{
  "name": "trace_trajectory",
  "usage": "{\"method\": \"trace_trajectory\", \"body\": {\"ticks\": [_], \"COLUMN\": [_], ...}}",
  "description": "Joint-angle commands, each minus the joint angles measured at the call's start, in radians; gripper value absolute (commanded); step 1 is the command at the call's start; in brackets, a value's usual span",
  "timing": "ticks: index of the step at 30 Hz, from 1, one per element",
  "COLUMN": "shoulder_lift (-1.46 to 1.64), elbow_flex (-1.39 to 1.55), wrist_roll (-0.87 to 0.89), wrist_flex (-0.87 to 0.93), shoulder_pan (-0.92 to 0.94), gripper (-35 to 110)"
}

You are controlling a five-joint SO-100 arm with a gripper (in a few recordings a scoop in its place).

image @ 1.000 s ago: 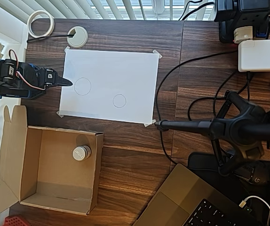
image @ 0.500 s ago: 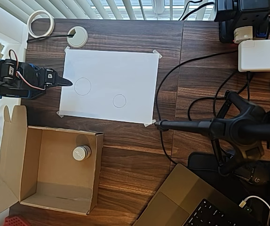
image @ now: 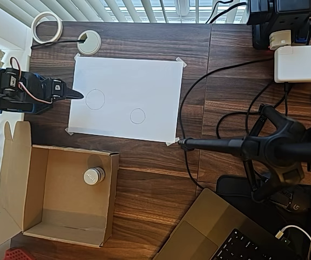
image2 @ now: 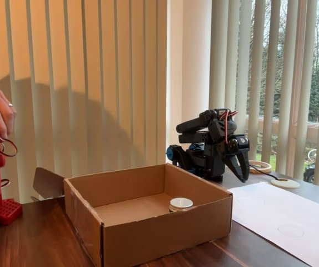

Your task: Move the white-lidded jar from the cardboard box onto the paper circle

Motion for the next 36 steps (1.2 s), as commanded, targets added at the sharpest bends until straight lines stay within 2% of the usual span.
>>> {"method": "trace_trajectory", "body": {"ticks": [1,7,12,17,21,27,36], "shoulder_lift": [0.061,0.061,0.061,0.060,-0.018,-0.305,-0.672], "elbow_flex": [-0.003,-0.003,-0.003,0.000,-0.058,-0.310,-0.678], "wrist_roll": [-0.020,-0.020,-0.023,-0.109,-0.179,-0.295,-0.624], "wrist_flex": [0.028,0.028,0.028,0.009,-0.034,-0.121,-0.129], "shoulder_pan": [-0.005,-0.005,-0.008,-0.011,0.011,0.055,0.227], "gripper": [0,2,25,31,33,33,30]}}
